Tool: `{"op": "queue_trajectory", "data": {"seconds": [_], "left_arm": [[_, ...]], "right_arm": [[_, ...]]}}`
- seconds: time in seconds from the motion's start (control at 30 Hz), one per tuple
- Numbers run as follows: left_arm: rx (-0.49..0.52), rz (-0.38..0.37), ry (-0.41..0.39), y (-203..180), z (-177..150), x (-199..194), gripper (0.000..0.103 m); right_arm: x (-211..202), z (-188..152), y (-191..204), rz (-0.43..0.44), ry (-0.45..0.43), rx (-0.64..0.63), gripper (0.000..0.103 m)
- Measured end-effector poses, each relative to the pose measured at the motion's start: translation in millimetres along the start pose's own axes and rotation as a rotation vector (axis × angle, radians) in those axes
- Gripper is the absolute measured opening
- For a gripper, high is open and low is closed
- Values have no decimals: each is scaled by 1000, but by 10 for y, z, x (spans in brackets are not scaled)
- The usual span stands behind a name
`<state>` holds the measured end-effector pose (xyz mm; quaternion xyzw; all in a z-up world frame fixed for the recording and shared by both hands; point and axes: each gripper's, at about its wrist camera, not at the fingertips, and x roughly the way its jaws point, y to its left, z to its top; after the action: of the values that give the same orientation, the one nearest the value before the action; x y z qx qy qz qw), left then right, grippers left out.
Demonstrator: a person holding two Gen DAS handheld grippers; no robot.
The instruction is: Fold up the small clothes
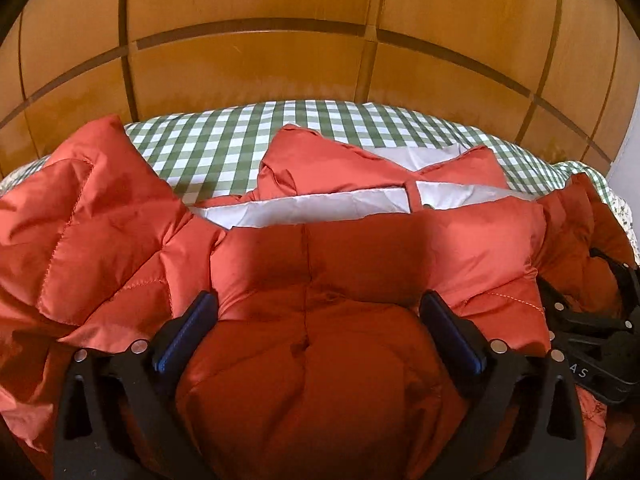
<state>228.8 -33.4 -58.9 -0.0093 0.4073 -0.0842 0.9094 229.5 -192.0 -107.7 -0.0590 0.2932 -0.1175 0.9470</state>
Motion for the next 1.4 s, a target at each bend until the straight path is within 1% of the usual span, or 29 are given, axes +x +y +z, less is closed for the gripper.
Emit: {"op": "queue_trajectory", "data": {"seconds": [0.1, 0.2, 0.33, 0.4, 0.47, 0.5, 0.53, 0.57, 0.6, 0.63, 0.67, 0.7, 0.8, 0.9, 1.0, 1.03, 1.17, 1.2, 1.27, 1.3, 1.33, 1.37, 1.4], "left_arm": [[-4, -7, 2, 13, 0, -67, 100], [-7, -38, -8, 54, -49, -295, 100], [-56, -14, -81, 307, -119, -732, 100], [-81, 40, -140, 497, -129, -952, 100], [-90, 138, -175, 686, -132, -1072, 100], [-98, 190, -176, 788, -135, -1081, 100], [-119, 247, -148, 942, -150, -1029, 100], [-142, 296, -91, 1086, -182, -916, 100], [-155, 317, -36, 1184, -220, -796, 100], [-178, 257, 36, 1324, -311, -595, 100], [-203, 210, 28, 1401, -374, -538, 100], [-218, 194, 2, 1437, -407, -541, 100], [-186, 230, -1, 1361, -401, -537, 100], [-213, 214, -20, 1395, -431, -650, 100], [-290, 193, -62, 1470, -541, -888, 100], [-334, 179, -85, 1502, -613, -997, 100], [-507, 81, -151, 1637, -933, -1289, 100], [-551, 65, -158, 1674, -1037, -1349, 100], [-621, 40, -137, 1711, -1195, -1389, 100], [-675, 0, -116, 1742, -1299, -1385, 100], [-700, -30, -106, 1745, -1364, -1384, 100], [-705, -45, -112, 1726, -1418, -1410, 100], [-685, -58, -130, 1669, -1462, -1461, 100]], "right_arm": [[-32, -26, -15, 3, -15, 4, 101], [-49, -34, -46, 11, -25, 12, 101], [-73, -37, -43, 14, -30, 17, 101], [-78, -38, -39, 13, -30, 17, 101], [-83, -38, -38, 12, -30, 15, 101], [-84, -35, -36, 11, -30, 15, 101], [-84, -30, -35, 10, -29, 14, 101], [-87, -30, -32, 9, -30, 13, 101], [-89, -30, -30, 9, -30, 12, 101], [-97, -36, -26, 9, -31, 10, 101], [-102, -34, -19, 6, -33, 8, 101], [-109, -38, -16, 4, -35, 6, 101], [-109, -40, -23, 4, -36, 6, 101], [-107, -45, -22, 3, -37, 6, 101], [-107, -46, -16, 2, -37, 6, 101], [-108, -45, -15, 2, -37, 5, 101], [-109, -47, -13, 1, -38, 5, 101], [-110, -46, -12, 1, -39, 4, 101], [-113, -46, -15, 1, -39, 5, 101], [-112, -46, -15, 1, -39, 5, 101], [-112, -46, -15, 2, -38, 5, 101], [-112, -42, -20, 6, -35, 6, 101], [-111, -37, -28, 11, -31, 8, 101]]}}
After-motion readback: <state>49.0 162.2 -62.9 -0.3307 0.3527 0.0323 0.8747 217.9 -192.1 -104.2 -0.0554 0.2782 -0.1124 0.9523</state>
